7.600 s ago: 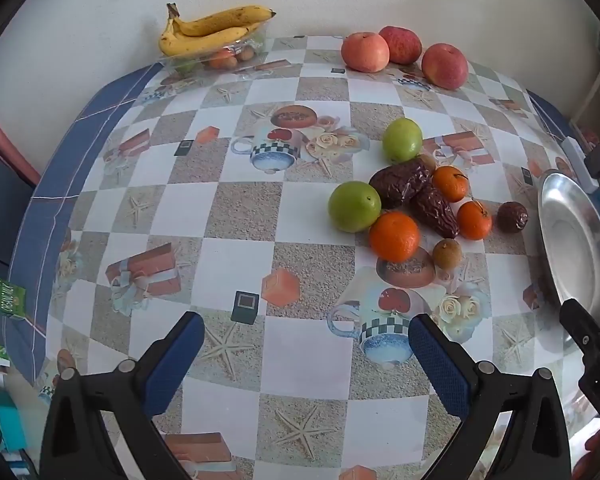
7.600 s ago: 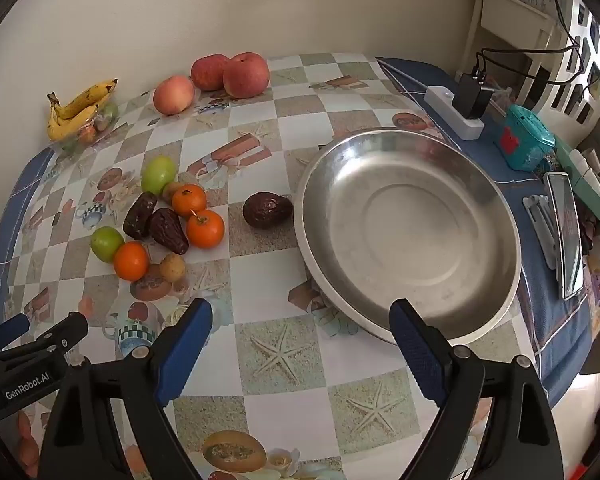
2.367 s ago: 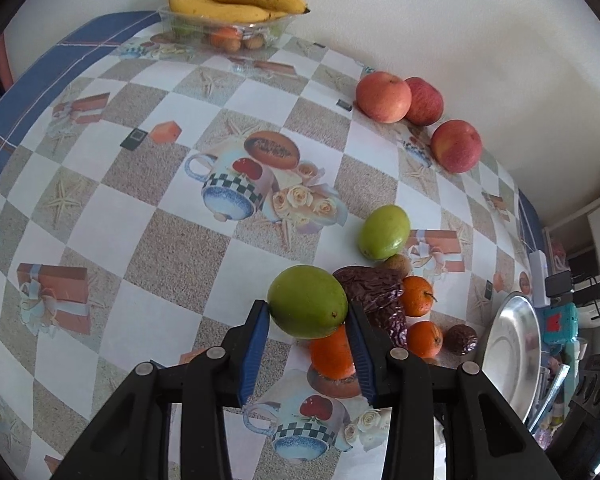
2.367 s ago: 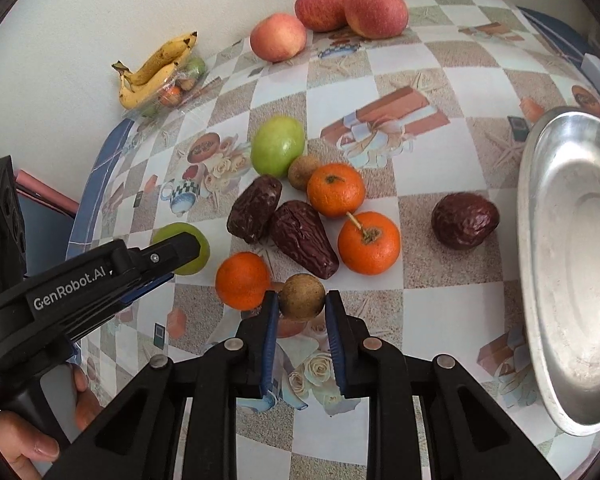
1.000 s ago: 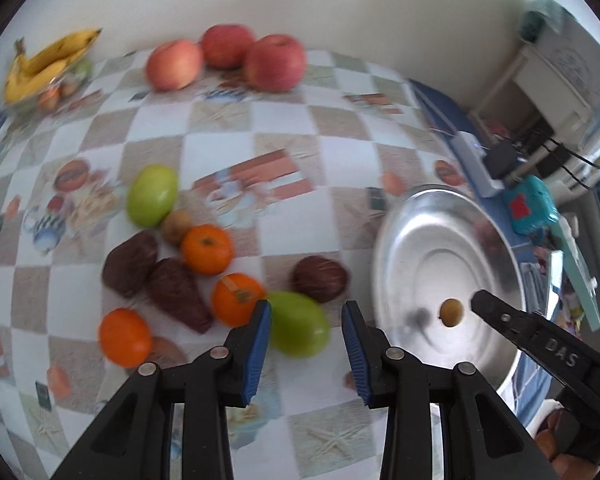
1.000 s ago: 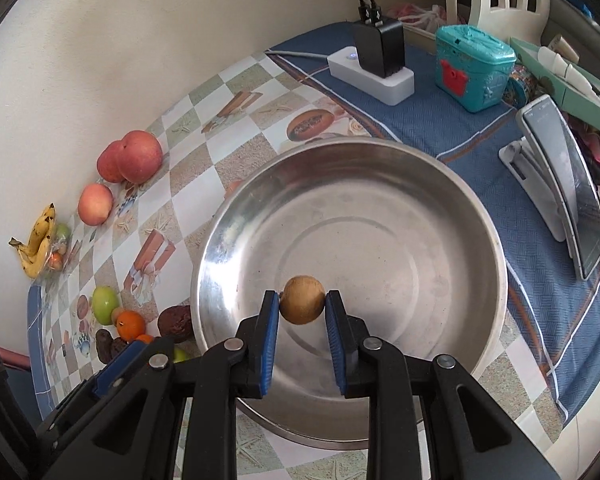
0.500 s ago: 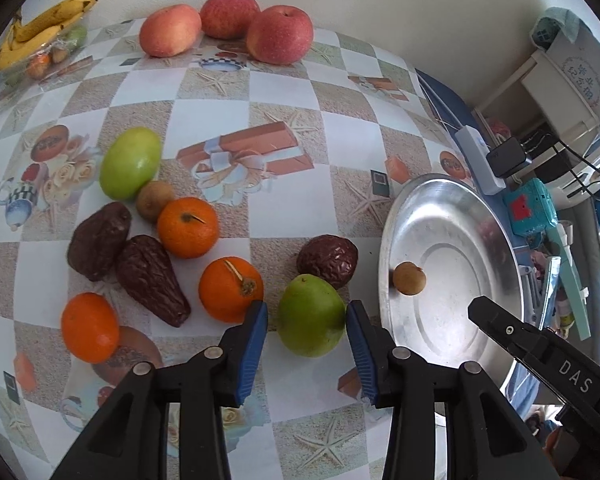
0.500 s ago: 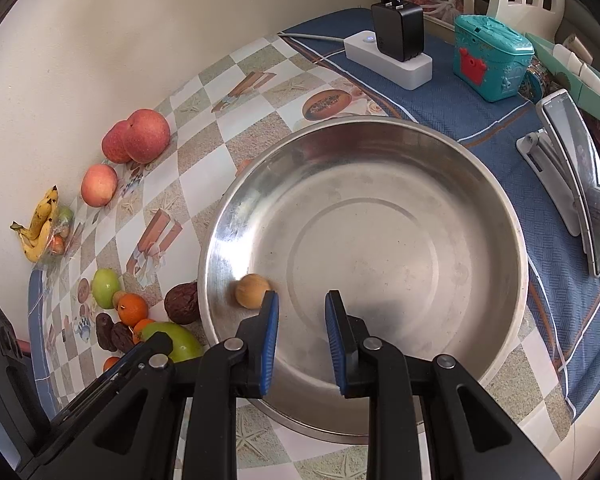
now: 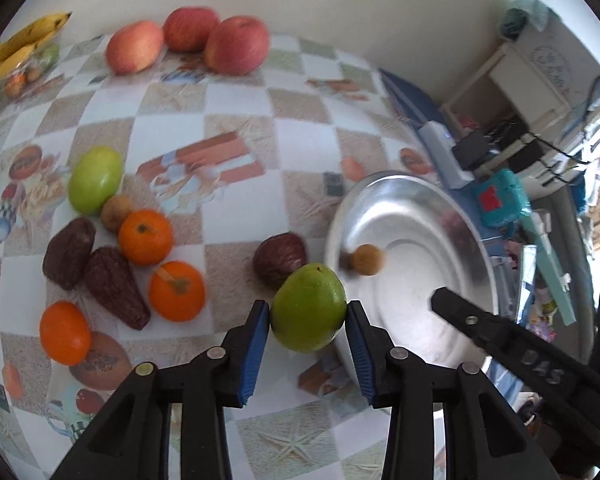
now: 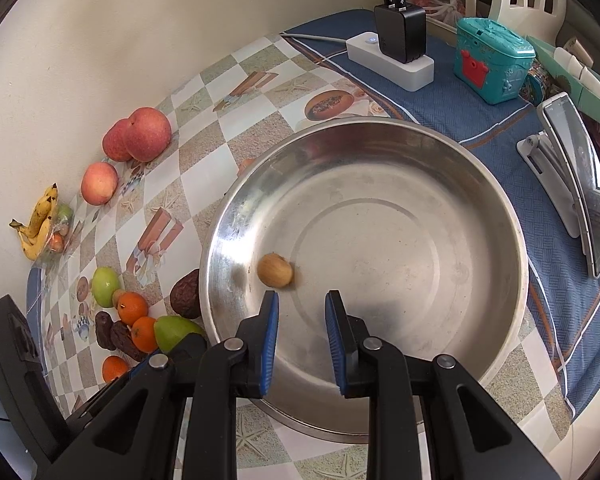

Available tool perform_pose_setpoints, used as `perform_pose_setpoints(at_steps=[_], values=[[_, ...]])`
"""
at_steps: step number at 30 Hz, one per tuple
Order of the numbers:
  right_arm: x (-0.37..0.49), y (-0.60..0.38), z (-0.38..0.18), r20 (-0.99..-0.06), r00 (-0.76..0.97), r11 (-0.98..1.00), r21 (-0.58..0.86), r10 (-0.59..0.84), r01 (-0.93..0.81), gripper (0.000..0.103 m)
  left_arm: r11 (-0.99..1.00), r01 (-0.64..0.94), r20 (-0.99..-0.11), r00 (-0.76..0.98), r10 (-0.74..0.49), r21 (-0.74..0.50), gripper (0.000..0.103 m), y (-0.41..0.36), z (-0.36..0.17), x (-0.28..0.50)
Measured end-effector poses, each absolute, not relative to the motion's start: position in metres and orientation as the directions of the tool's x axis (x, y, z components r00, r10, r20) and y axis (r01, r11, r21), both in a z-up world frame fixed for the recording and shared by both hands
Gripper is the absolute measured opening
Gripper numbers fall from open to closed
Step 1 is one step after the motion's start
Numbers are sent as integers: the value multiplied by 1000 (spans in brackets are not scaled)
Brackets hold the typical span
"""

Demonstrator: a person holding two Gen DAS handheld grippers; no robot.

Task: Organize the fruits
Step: 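Lower the green pear into the steel bowl and open the left gripper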

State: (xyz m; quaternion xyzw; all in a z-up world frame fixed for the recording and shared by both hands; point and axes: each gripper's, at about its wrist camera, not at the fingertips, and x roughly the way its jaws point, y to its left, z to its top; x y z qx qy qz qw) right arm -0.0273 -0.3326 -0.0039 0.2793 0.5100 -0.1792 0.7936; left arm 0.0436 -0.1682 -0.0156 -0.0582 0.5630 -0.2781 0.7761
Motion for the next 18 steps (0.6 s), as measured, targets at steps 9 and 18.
perform_pose_setpoints(at_steps=[9,18], values=[[-33,-340,4,-900,436,760,266,-25,593,25,772,400,-799,141,-584,-494,42,-184,-14,40],[-35,-342,5,-898,438,753,265,-35,603,25,769,398,-788,158,-595,-500,43,-180,-10,41]])
